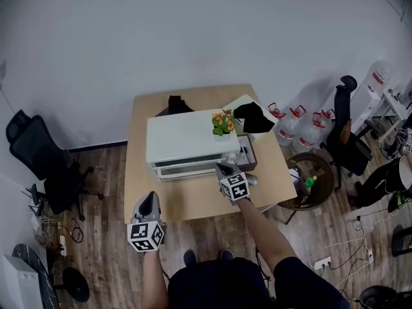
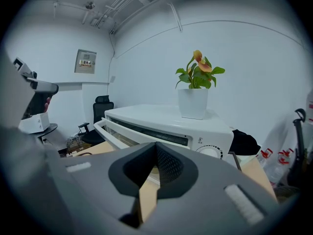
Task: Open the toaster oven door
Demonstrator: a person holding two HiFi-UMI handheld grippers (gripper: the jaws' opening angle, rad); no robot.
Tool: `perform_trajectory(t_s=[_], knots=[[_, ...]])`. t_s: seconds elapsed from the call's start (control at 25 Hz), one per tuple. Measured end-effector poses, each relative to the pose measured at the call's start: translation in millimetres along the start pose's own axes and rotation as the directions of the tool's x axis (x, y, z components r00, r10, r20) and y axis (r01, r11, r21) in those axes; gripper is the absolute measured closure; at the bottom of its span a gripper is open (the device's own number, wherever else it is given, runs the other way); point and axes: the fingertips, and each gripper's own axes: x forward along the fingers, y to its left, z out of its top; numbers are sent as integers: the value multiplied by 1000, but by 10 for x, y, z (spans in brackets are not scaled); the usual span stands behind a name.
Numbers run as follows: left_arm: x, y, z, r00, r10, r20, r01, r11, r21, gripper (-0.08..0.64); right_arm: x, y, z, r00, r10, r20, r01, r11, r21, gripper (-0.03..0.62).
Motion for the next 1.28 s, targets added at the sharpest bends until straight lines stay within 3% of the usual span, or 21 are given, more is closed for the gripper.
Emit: perform_trajectory(t_s=[0.32, 0.52, 1.28], knots=[[12, -61, -50, 1000, -19, 2, 19, 1000, -16, 561, -54, 42, -55, 1000, 0, 10, 0, 1000, 2, 582], [41, -95, -54, 1000, -16, -17, 17, 999, 49, 560, -57, 43, -43, 1000, -3, 21, 3, 1000, 11, 582], [49, -90, -49, 1000, -19, -18, 19, 998, 55, 560, -143, 92, -130, 999, -8, 35, 8, 1000, -10, 581]])
